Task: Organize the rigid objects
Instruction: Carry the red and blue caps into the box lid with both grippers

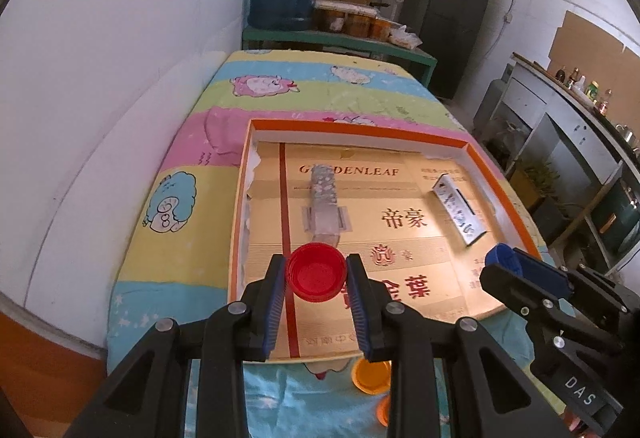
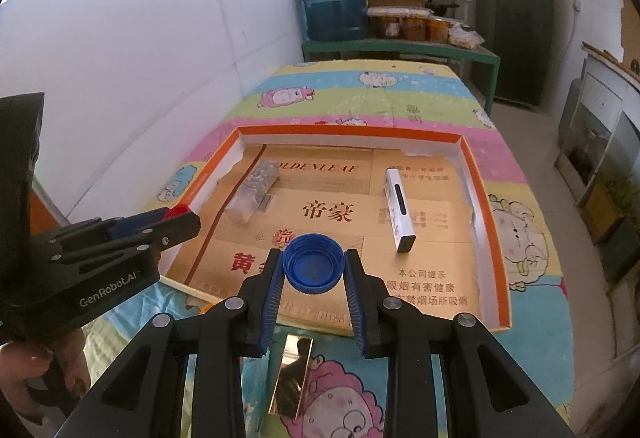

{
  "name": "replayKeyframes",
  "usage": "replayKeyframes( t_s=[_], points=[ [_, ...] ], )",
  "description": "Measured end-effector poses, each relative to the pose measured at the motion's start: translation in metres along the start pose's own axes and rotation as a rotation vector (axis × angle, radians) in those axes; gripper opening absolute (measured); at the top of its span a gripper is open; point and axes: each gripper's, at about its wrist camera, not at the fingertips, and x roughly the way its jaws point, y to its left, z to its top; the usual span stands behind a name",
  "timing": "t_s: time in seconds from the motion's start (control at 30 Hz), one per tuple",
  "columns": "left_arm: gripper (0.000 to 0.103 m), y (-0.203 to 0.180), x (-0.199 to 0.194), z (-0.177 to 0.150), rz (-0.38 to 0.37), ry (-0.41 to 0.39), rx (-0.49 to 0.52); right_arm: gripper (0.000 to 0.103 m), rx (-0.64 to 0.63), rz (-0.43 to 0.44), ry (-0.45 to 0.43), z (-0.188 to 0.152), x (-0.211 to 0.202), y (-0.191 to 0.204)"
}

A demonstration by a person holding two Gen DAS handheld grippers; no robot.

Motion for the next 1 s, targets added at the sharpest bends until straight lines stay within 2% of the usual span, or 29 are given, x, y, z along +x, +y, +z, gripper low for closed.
replayKeyframes(
  t_s=[0.47, 1.0],
  points=[
    [0.031, 0.008, 0.037, 0.003, 0.012, 0.050, -0.013, 0.031, 0.012, 0.006, 0.053, 0.006, 0.040, -0.012],
    [0.031, 0.007, 0.046, 0.002, 0.019, 0.054, 0.000, 0.031, 0.017, -0.003, 0.105, 0.004, 0.066, -0.017]
  ],
)
